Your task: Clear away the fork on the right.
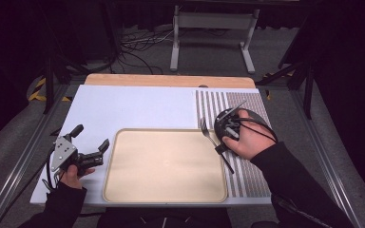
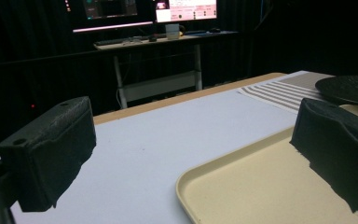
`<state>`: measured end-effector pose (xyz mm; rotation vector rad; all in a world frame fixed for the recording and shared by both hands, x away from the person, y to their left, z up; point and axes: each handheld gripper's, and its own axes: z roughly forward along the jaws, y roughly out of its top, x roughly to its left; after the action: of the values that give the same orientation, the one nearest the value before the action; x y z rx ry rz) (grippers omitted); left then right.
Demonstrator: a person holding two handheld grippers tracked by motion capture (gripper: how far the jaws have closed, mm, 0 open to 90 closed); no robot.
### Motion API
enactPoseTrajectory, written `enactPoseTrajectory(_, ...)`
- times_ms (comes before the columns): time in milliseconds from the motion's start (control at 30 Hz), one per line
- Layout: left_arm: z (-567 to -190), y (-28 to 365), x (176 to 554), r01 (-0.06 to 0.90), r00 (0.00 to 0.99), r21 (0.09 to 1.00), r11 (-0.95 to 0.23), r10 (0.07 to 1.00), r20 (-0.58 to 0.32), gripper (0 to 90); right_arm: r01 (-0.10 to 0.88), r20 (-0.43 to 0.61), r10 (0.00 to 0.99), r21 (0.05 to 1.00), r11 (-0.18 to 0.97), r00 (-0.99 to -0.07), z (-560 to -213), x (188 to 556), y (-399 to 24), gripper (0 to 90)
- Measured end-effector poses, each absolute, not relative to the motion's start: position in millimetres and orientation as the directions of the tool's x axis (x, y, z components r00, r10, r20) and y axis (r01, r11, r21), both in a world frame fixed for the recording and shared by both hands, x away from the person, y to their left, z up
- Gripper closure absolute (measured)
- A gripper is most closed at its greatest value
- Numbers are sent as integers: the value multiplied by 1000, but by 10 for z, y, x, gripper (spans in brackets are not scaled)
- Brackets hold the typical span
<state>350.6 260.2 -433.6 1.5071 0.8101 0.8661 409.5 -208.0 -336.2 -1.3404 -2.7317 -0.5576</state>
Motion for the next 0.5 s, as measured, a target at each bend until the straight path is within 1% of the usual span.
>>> enactPoseTrajectory(167, -4336, 2603, 3506, 20, 488, 995, -99, 869, 76, 5, 772, 200, 753, 285, 568, -627, -3446, 4119, -1945, 844)
enactPoseTrajectory(500, -4335, 2607, 3505, 20, 489, 995, -93, 869, 72, 5, 805, 202, 783, 239, 543, -588, -3601, 4169, -1711, 843)
